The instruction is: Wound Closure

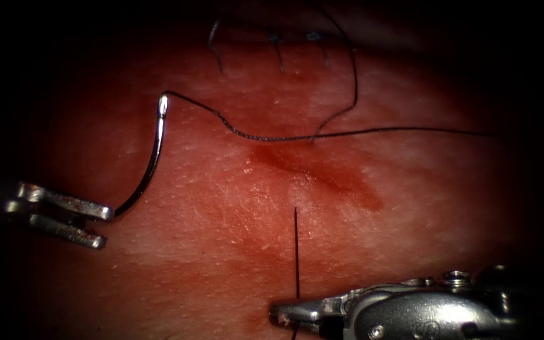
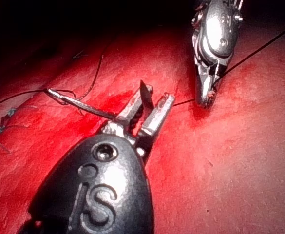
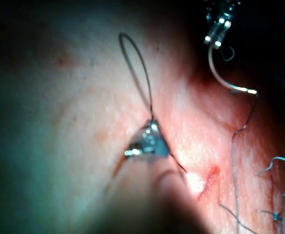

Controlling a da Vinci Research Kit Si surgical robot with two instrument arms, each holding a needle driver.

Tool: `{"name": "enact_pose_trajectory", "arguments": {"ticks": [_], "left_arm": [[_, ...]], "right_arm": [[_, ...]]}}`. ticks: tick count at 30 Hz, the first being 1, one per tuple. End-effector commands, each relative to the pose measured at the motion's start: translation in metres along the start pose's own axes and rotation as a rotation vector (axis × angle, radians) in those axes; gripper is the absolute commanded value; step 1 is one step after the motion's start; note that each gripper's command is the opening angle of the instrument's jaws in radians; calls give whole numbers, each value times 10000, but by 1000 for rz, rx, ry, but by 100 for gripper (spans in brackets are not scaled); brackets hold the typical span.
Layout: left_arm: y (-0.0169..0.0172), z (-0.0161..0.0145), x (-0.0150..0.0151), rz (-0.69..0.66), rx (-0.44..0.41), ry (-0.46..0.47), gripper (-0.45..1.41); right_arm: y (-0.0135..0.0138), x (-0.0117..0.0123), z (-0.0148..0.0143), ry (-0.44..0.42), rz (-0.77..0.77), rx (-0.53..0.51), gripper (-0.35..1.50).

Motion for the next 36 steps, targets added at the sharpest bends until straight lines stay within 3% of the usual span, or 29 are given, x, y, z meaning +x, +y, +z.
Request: {"name": "enact_pose_trajectory", "arguments": {"ticks": [1,7,12,13,14,17,19,20,28,36], "left_arm": [[-2,6,-4,1,0,0,-45],[-2,6,-4,1,0,0,-45],[-2,6,-4,1,0,0,-45],[-2,6,-4,1,0,0,-45],[-2,6,-4,1,0,0,-45],[-2,7,-4,1,0,0,-45],[-2,7,-4,0,0,0,-45],[-2,7,-4,1,1,0,-45],[-2,7,-4,1,1,0,-45],[-2,7,-4,1,1,0,-45]], "right_arm": [[-11,17,3,13,-6,11,-35],[-36,55,-3,54,-15,47,-35],[-32,63,-6,60,-33,51,-35],[-25,61,-7,59,-27,53,0],[-18,58,-9,60,-23,46,24],[4,40,-14,65,-8,5,89],[20,23,-14,65,2,-15,119],[30,10,-14,58,6,-21,126],[65,-67,12,24,-4,-54,140],[65,-111,51,-55,-32,-95,143]]}}
